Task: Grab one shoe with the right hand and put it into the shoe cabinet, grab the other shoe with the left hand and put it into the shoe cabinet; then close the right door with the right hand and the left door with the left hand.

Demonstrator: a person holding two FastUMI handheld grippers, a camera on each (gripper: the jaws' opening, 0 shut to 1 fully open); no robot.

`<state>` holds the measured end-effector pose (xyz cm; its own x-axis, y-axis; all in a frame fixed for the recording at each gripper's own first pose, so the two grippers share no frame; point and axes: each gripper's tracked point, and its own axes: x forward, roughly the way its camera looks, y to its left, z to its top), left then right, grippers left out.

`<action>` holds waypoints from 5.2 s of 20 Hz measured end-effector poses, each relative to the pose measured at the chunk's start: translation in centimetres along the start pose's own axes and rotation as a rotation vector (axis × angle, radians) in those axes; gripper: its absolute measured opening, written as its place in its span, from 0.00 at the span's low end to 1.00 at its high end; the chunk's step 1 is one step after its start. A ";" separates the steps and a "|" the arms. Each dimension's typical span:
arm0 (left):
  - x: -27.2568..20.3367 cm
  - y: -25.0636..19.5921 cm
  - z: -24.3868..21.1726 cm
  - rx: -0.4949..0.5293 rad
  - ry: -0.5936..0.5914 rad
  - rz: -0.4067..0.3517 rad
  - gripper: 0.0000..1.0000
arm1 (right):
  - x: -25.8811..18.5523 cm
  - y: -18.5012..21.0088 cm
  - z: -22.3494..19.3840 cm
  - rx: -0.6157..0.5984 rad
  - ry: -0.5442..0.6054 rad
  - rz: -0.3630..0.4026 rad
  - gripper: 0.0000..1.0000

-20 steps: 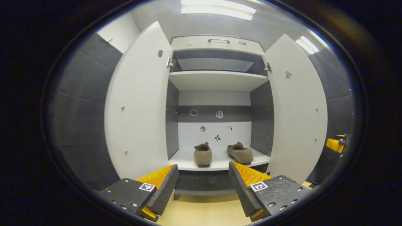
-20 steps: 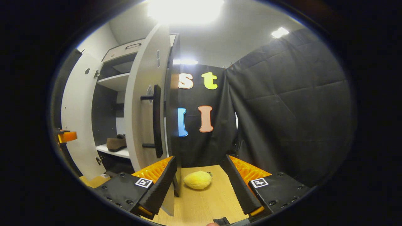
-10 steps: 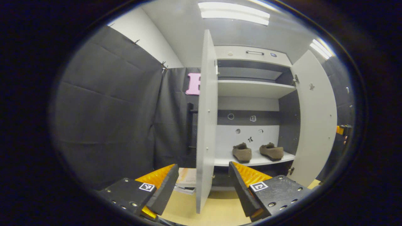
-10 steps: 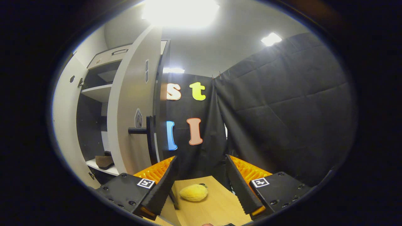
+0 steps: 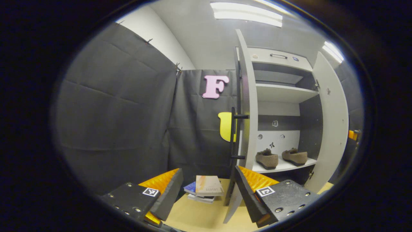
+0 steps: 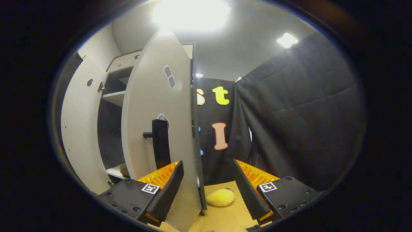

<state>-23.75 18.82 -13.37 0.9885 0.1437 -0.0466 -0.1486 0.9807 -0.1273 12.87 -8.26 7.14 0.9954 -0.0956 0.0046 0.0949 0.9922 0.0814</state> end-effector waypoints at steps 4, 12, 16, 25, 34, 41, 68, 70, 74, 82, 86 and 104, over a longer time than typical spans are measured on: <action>0.8 1.1 -0.7 0.003 0.007 -0.005 0.95 | 1.0 3.0 -0.3 -0.003 0.005 0.028 0.96; 2.3 4.8 -2.7 -0.017 0.028 0.029 0.93 | 3.4 9.9 -2.5 -0.079 0.044 0.122 0.96; 4.3 5.8 -2.7 -0.043 0.025 0.014 0.97 | 3.7 9.8 -3.0 -0.078 0.047 0.095 0.93; 8.9 1.7 -0.9 -0.075 -0.012 -0.105 0.93 | 1.7 4.9 -3.2 -0.103 0.037 -0.044 0.97; 7.9 -2.7 -1.3 -0.123 0.020 -0.121 0.92 | 2.1 2.6 -4.7 -0.111 0.073 0.023 0.97; 7.6 -9.7 -0.9 -0.057 0.010 -0.165 0.91 | 1.1 -2.5 -6.0 -0.062 0.113 -0.003 0.97; 6.1 -14.3 -1.5 0.002 -0.006 -0.225 0.91 | -1.1 1.1 -2.6 -0.085 0.042 0.057 0.98; 3.7 -13.3 -1.1 0.012 -0.010 -0.188 0.96 | -2.1 0.7 -2.9 -0.083 0.058 0.086 0.97; -0.3 -12.8 -0.3 0.045 -0.008 -0.150 0.96 | -5.0 -1.1 -2.6 -0.052 0.062 0.110 0.98; -7.1 -12.9 -0.2 0.089 -0.016 -0.114 0.96 | -10.3 -3.8 -1.9 -0.080 0.033 0.133 0.98; -9.7 -12.1 -0.3 0.100 -0.018 -0.090 0.96 | -12.2 -4.3 -1.7 -0.087 0.012 0.145 0.96; -11.5 -10.8 0.0 0.125 -0.025 -0.049 0.96 | -12.6 -3.9 -1.7 -0.102 -0.017 0.159 0.96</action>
<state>-33.57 6.58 -11.50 0.9951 0.0972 -0.0181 -0.0973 0.9953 -0.0042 -0.01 -10.76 5.10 0.9977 0.0625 0.0267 -0.0619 0.9978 -0.0228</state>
